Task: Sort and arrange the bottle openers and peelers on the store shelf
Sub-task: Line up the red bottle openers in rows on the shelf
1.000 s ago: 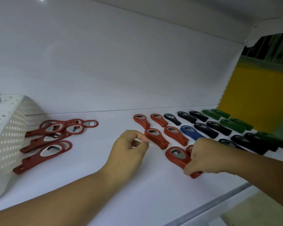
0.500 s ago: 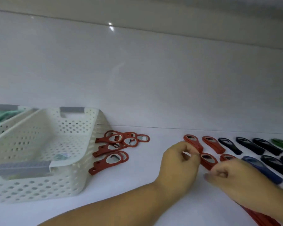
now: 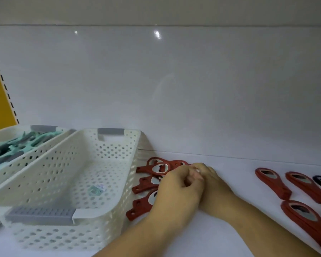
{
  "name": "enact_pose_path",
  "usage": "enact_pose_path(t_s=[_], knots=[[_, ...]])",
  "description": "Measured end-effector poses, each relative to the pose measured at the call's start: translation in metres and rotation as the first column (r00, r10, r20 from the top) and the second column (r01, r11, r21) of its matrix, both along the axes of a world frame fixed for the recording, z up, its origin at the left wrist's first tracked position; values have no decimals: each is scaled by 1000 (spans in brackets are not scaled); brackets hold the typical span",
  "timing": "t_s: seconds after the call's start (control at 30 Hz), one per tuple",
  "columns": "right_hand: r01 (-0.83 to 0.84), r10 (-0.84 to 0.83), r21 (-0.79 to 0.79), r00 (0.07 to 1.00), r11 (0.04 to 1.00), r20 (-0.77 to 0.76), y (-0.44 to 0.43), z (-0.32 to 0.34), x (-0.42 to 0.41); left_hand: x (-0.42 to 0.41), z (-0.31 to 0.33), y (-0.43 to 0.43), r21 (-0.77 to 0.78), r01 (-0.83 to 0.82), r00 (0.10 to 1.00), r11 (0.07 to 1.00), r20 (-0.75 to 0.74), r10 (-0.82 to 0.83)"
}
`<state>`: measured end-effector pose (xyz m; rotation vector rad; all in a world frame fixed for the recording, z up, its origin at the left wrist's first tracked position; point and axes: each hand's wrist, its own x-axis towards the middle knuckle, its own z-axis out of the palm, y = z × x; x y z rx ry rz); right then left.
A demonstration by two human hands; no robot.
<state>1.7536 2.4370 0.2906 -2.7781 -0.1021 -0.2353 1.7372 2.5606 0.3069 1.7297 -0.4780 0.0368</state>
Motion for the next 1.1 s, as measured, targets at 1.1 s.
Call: enact_pose_path(t_s=[1.1], knots=[[258, -262, 96, 965, 961, 26, -16, -1, 6, 1, 11, 12, -305, -121, 921, 945, -389, -8]])
